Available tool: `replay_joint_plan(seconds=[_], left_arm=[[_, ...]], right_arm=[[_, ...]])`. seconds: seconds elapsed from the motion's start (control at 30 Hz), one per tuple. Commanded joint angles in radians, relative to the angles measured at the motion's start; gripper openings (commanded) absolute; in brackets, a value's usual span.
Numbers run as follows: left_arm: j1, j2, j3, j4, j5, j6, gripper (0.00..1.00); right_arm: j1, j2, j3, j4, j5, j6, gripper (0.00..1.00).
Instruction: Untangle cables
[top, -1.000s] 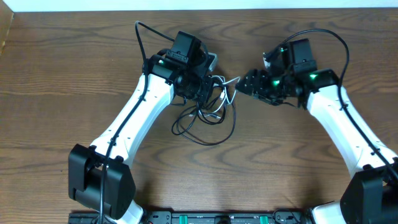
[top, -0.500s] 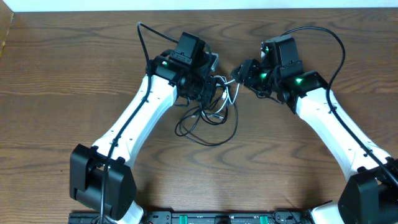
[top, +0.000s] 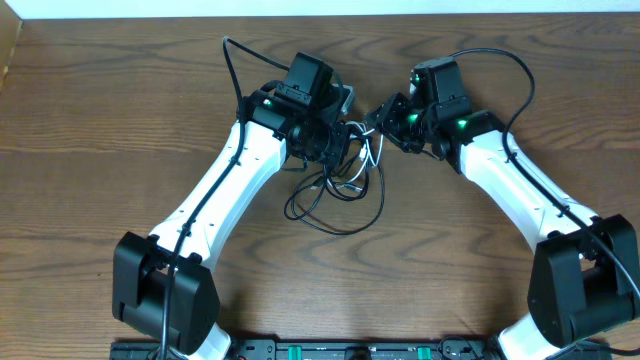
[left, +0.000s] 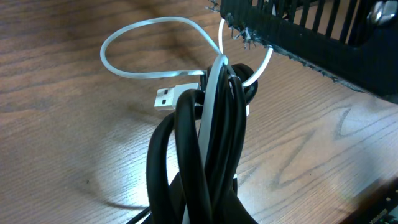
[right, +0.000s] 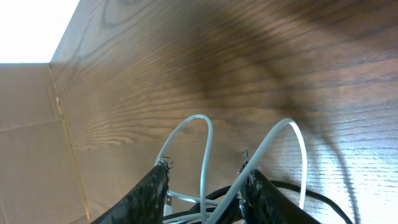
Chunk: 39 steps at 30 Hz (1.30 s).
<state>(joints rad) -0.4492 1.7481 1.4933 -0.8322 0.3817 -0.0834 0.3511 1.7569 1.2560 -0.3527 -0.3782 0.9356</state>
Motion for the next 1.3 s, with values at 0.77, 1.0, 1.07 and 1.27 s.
replay_joint_plan(seconds=[0.77, 1.0, 1.07, 1.27], left_arm=[[-0.002, -0.001, 0.016, -0.003, 0.002, -0.252, 0.13], [-0.001, -0.001, 0.016, -0.019, -0.010, -0.252, 0.14], [-0.001, -0.001, 0.016, -0.019, -0.013, -0.251, 0.14], [-0.001, -0.001, 0.016, -0.019, -0.014, -0.250, 0.24]], right_arm=[[-0.026, 0.058, 0.005, 0.464, -0.327, 0.095, 0.01], [-0.137, 0.013, 0.005, 0.653, -0.488, 0.208, 0.01], [-0.176, -0.003, 0.005, 0.665, -0.523, 0.230, 0.01], [-0.239, -0.019, 0.005, 0.653, -0.606, 0.214, 0.01]])
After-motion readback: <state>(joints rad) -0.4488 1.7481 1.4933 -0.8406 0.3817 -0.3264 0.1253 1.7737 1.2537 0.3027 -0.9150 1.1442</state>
